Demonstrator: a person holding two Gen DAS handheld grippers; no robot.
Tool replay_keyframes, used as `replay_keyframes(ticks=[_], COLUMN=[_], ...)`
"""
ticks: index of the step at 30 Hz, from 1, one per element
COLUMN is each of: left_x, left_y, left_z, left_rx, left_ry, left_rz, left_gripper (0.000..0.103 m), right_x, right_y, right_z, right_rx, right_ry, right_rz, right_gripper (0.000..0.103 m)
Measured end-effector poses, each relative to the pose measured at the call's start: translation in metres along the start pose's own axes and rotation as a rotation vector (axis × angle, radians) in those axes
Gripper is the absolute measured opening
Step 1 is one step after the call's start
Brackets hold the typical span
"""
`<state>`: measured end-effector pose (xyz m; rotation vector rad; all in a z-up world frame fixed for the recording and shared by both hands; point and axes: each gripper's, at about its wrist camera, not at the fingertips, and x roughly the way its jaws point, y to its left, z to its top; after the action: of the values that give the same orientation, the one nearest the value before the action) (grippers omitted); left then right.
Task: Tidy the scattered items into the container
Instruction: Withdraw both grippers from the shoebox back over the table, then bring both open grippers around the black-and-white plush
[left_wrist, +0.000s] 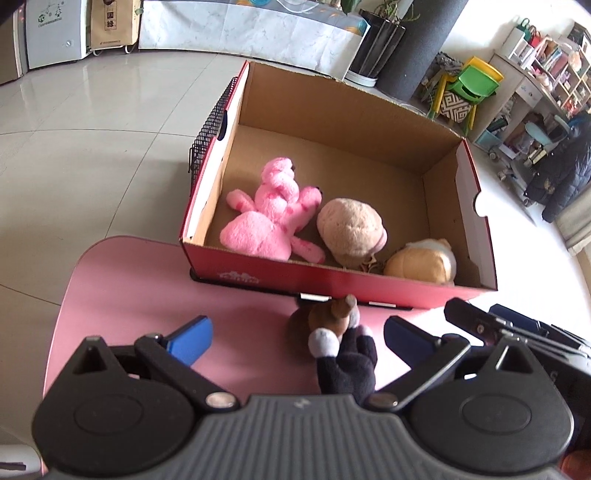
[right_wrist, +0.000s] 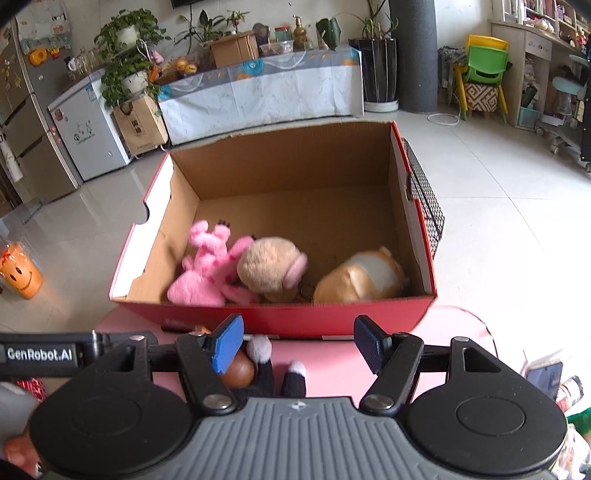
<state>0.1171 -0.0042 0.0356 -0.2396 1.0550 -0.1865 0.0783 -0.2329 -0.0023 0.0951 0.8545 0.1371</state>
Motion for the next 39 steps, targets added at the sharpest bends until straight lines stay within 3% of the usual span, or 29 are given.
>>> replay_keyframes(ticks=[20, 30, 39], left_x=[0.013, 0.03, 0.046], left_y=[0.003, 0.003, -0.005], left_z=[-0.017, -0.015, -0.016], left_rx=[0.036, 0.028, 0.043], left_ry=[0.105, 0.15, 0.186], left_rz=[0.02, 0.01, -0.016], left_gripper=[0.103, 0.103, 0.103], right_x=[0.018, 0.025, 0.043], right_y=[0.009, 0.008, 0.016], right_z=[-0.049, -0.066, -0.075], right_rx=[-0.007, -0.043, -0.073], right_ry=[0.227, 0.285, 0.322], right_rz=[-0.003, 0.119, 0.162], right_gripper=[0.07, 0.07, 0.07])
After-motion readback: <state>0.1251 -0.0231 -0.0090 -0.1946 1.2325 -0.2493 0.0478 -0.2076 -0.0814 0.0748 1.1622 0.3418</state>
